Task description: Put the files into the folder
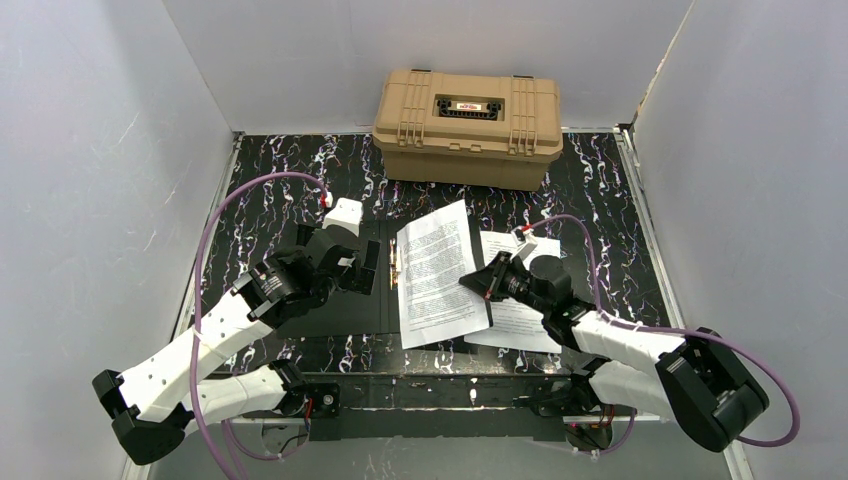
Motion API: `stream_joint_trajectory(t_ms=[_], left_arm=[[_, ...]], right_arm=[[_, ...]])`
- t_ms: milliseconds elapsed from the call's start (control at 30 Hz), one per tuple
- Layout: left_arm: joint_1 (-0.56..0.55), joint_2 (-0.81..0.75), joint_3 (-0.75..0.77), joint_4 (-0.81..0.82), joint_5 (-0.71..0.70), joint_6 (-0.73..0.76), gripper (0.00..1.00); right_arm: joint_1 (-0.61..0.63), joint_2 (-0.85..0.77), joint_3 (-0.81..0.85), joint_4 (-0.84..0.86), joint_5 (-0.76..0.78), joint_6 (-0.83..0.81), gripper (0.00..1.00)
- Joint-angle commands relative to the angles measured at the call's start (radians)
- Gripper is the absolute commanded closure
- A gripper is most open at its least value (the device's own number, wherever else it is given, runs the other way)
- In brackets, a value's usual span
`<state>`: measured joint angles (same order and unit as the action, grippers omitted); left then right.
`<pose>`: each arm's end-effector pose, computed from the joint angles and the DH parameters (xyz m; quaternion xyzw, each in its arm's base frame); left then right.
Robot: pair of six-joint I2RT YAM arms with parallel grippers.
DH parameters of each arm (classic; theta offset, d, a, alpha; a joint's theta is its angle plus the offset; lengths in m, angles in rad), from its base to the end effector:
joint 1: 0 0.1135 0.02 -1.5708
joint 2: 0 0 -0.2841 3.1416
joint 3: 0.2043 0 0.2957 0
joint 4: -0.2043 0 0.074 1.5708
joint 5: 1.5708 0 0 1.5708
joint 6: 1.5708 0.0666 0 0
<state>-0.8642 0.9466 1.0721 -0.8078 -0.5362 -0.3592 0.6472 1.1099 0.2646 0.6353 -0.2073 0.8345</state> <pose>0.1788 -0.1571 0.3570 0.1073 0.8715 -0.0422 0.4766 0.2046 0.1718 0.1621 0.0075 0.7758 0.4817 0.4074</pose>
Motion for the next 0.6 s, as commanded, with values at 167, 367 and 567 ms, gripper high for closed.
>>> stream_joint_trajectory(t_ms=[167,367,567], left_arm=[[-0.002,-0.016,-0.011,0.002,-0.031,0.001,0.02],[-0.003,-0.016,-0.011,0.002,-0.031,0.0,0.02],[-0.003,-0.017,-0.014,0.002,-0.031,0.001,0.02]], right_arm=[[0.008,0.003,-0.024,0.043,0.043,-0.021,0.99],[0.012,0.08,-0.029,0.11,0.055,0.025,0.99],[0.013,0.12,-0.021,0.124,0.083,0.041,0.99]])
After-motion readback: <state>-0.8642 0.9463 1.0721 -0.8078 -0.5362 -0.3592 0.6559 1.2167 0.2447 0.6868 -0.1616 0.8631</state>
